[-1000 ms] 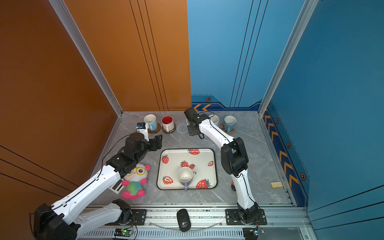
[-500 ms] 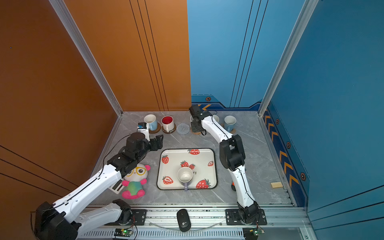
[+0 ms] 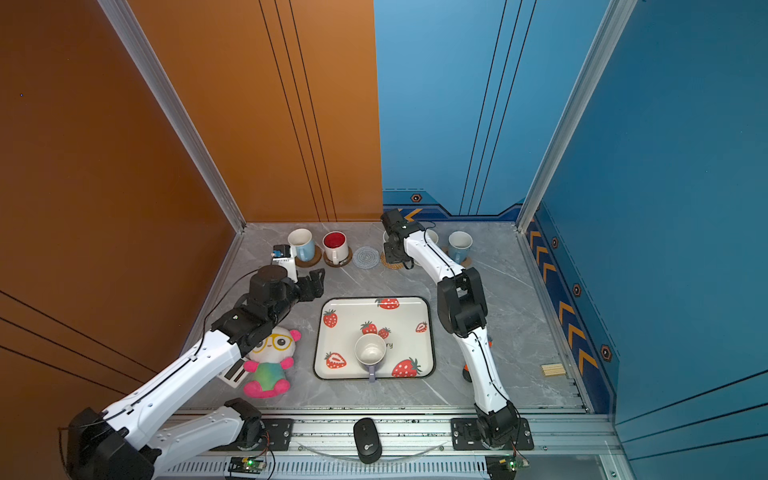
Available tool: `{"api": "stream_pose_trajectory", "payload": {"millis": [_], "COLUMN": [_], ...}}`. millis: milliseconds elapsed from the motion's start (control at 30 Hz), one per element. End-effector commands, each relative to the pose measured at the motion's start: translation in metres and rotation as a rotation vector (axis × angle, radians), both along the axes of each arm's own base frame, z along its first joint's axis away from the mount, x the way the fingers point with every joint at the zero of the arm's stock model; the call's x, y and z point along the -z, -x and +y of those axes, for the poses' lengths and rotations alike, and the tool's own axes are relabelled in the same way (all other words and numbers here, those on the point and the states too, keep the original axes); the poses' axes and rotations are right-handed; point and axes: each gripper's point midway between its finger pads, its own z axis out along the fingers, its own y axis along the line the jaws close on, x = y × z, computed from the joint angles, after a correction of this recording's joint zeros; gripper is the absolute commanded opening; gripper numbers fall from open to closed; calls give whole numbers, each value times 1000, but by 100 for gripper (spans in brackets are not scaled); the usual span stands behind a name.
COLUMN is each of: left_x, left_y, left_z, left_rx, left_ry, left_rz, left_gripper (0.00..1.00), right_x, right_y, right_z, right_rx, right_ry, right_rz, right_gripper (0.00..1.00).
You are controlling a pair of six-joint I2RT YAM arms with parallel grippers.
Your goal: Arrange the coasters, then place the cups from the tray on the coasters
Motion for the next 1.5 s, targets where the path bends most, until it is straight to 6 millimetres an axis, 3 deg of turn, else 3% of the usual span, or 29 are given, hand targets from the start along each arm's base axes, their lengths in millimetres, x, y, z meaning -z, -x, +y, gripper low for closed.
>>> {"api": "stream_pose_trajectory", "payload": {"millis": [0, 1467], "left_x": [3, 0], "left_y": [2, 2], "left_z": [5, 6], "left_rx": [-9, -6], "left_ry": [1, 5], "left_rz": [5, -3], "left_gripper": [84, 84], "right_x": [-24, -14], "right_y": [-18, -19], "right_z": [3, 5], "right_rx": [31, 24], "right_ry": [-43, -31], "right_rz": [-82, -60], "right_gripper": [0, 0]}}
